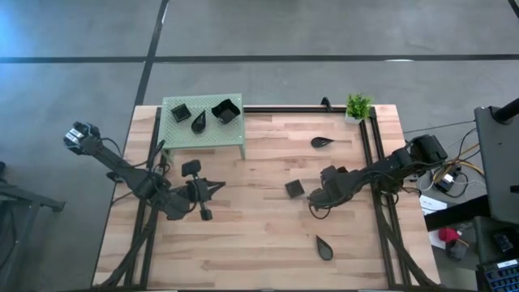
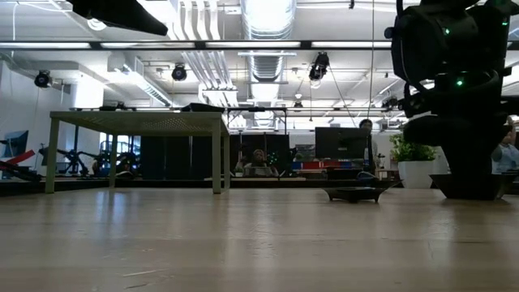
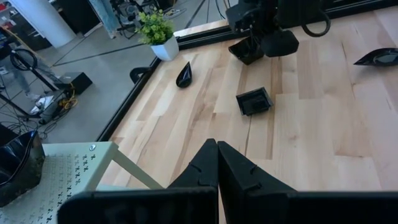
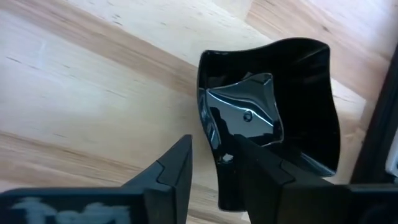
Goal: Pick & Place Mini shaped plates
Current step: Stack the black distorted square plate on top of the black distorted square plate on the shelf
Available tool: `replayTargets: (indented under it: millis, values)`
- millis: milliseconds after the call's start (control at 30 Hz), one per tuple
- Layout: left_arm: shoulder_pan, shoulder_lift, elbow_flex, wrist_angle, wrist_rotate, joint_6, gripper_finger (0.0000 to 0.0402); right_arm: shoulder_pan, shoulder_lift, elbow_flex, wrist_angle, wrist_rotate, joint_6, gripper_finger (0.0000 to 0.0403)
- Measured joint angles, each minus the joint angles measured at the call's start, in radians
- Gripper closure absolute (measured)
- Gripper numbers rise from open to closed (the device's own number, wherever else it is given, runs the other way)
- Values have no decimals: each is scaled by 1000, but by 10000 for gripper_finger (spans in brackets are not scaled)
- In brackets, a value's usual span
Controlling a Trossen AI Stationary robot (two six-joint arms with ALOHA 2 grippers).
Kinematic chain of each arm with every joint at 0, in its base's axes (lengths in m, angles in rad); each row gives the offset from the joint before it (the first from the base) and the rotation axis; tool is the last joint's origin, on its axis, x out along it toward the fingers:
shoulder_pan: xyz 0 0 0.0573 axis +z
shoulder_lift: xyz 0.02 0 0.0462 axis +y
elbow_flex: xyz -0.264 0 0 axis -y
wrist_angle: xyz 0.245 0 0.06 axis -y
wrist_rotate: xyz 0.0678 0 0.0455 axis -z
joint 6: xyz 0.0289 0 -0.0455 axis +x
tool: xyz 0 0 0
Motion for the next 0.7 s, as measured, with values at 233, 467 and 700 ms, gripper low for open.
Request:
replayTargets:
  millis: [233, 467, 700]
  values:
    - [0, 0, 0, 0, 11, -3, 402, 0, 0, -54, 84, 2, -44, 306]
    - [0, 0, 0, 0, 21, -3, 402, 0, 1, -55, 83, 2, -45, 371]
    - [0, 0, 0, 0, 21, -3, 402, 1, 1, 0, 42, 2, -126, 394]
